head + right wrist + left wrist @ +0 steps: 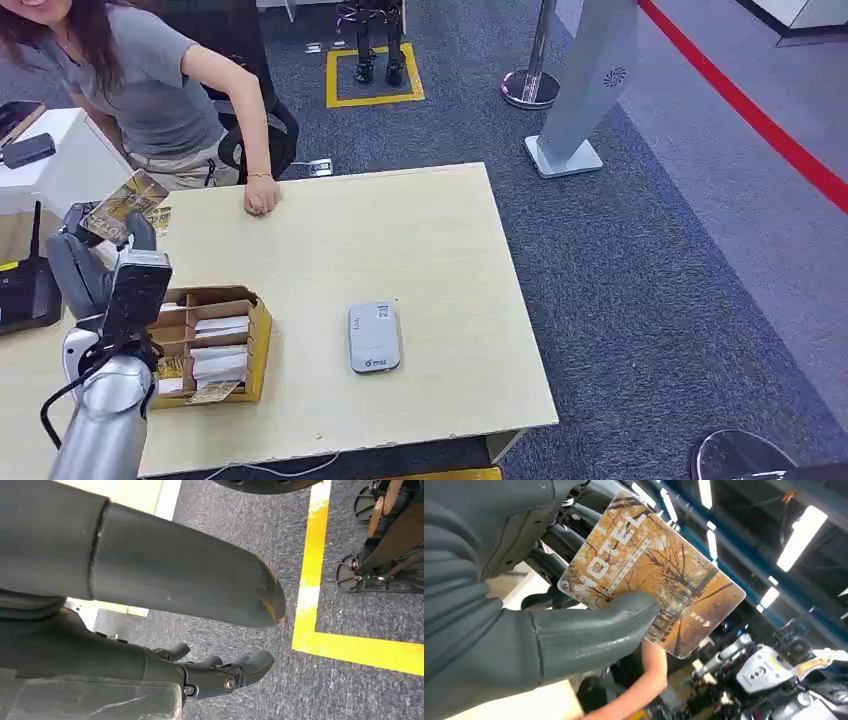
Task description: Pass the card to the sensor for recognition and then transmit it.
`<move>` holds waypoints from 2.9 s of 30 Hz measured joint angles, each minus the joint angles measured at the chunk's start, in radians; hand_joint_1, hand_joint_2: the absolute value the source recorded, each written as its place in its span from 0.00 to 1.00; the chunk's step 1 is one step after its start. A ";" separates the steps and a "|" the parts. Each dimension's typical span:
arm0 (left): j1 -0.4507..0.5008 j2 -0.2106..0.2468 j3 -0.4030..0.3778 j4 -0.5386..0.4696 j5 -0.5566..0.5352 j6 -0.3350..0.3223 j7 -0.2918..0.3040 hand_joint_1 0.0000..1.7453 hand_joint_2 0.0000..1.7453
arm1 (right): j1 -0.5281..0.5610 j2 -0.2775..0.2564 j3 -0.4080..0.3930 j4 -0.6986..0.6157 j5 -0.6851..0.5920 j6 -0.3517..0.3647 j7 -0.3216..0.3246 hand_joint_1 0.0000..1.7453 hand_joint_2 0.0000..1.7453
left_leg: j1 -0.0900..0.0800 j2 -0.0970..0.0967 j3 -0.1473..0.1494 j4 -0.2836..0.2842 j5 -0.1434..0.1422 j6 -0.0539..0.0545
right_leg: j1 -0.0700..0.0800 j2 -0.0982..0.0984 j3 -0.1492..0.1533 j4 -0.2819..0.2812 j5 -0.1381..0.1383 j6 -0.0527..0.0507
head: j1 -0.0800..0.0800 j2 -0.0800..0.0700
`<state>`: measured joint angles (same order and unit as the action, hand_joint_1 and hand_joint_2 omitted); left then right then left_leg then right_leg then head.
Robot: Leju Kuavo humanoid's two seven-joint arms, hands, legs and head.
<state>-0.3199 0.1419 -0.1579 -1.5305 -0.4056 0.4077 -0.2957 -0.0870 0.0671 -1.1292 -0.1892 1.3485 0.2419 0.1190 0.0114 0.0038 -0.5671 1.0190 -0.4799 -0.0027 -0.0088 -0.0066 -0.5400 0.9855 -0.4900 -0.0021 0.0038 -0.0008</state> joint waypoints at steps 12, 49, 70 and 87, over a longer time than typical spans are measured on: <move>-0.038 -0.031 -0.158 0.109 -0.476 0.186 0.085 1.00 1.00 | -0.008 0.000 0.029 0.000 0.017 0.002 0.005 0.00 0.00 | 0.000 0.000 0.000 0.000 0.000 0.000 | 0.000 0.000 0.000 0.000 0.000 0.000 | 0.000 0.000; -0.191 -0.159 -0.681 0.713 -1.165 0.218 0.533 1.00 1.00 | -0.041 0.000 0.126 0.000 0.057 0.021 0.060 0.00 0.00 | 0.000 0.000 0.000 0.001 0.000 0.000 | 0.000 0.000 0.000 0.000 0.000 0.001 | 0.000 0.000; -0.243 -0.197 -0.757 0.872 -1.165 0.143 0.544 1.00 1.00 | -0.050 0.000 0.141 0.000 0.058 0.033 0.069 0.00 0.00 | 0.000 0.000 -0.001 0.001 0.000 0.000 | 0.000 0.000 0.000 0.000 0.001 0.001 | 0.000 0.000; -0.261 -0.221 -0.757 0.905 -1.150 0.063 0.501 1.00 1.00 | -0.053 0.000 0.141 0.000 0.051 0.033 0.069 0.00 0.00 | 0.000 0.000 -0.001 0.001 0.000 0.000 | 0.000 0.000 0.000 0.000 0.001 0.001 | 0.000 0.000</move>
<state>-0.5806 -0.0790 -0.9152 -0.6256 -1.5553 0.4711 0.2056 -0.1400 0.0675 -0.9880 -0.1888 1.3997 0.2750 0.1877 0.0111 0.0035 -0.5677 1.0198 -0.4799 -0.0023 -0.0090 -0.0068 -0.5399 0.9855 -0.4893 -0.0011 0.0034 -0.0008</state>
